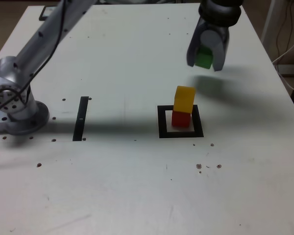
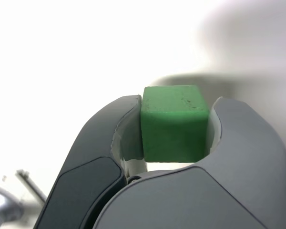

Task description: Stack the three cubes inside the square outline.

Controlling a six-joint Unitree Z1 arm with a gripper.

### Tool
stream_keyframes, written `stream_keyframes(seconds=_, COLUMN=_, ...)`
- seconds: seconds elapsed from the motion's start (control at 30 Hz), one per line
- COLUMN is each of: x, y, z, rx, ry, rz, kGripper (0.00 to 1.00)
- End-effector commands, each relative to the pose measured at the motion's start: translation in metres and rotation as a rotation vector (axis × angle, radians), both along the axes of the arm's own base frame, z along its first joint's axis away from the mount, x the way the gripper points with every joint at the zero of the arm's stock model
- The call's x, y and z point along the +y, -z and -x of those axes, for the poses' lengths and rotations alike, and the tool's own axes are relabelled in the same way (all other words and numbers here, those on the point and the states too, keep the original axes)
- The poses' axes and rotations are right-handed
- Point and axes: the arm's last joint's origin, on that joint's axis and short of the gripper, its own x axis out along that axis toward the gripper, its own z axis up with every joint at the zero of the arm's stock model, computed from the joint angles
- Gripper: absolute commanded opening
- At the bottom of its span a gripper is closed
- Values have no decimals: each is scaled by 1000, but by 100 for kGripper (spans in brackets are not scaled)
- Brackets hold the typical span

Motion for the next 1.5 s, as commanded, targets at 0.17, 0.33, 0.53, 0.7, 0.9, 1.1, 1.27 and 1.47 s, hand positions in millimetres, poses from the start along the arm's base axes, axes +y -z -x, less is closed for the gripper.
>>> stream_keyframes(seconds=0.17, x=-62, y=-90, z=93, rx=-102, ry=20, rz=38, kGripper=16)
stream_keyframes(seconds=0.33, x=-84, y=-103, z=115, rx=-128, ry=25, rz=67, kGripper=16)
stream_keyframes(seconds=0.53, x=-99, y=-112, z=128, rx=-155, ry=30, rz=104, kGripper=16)
stream_keyframes(seconds=0.7, x=-107, y=-113, z=130, rx=-168, ry=36, rz=113, kGripper=16)
stream_keyframes(seconds=0.9, x=-111, y=-103, z=124, rx=-163, ry=36, rz=125, kGripper=16)
stream_keyframes(seconds=1.1, x=-112, y=-92, z=113, rx=-166, ry=33, rz=122, kGripper=16)
stream_keyframes(seconds=1.27, x=-113, y=-83, z=102, rx=-168, ry=31, rz=125, kGripper=17)
stream_keyframes(seconds=1.47, x=-116, y=-65, z=89, rx=-137, ry=33, rz=119, kGripper=17)
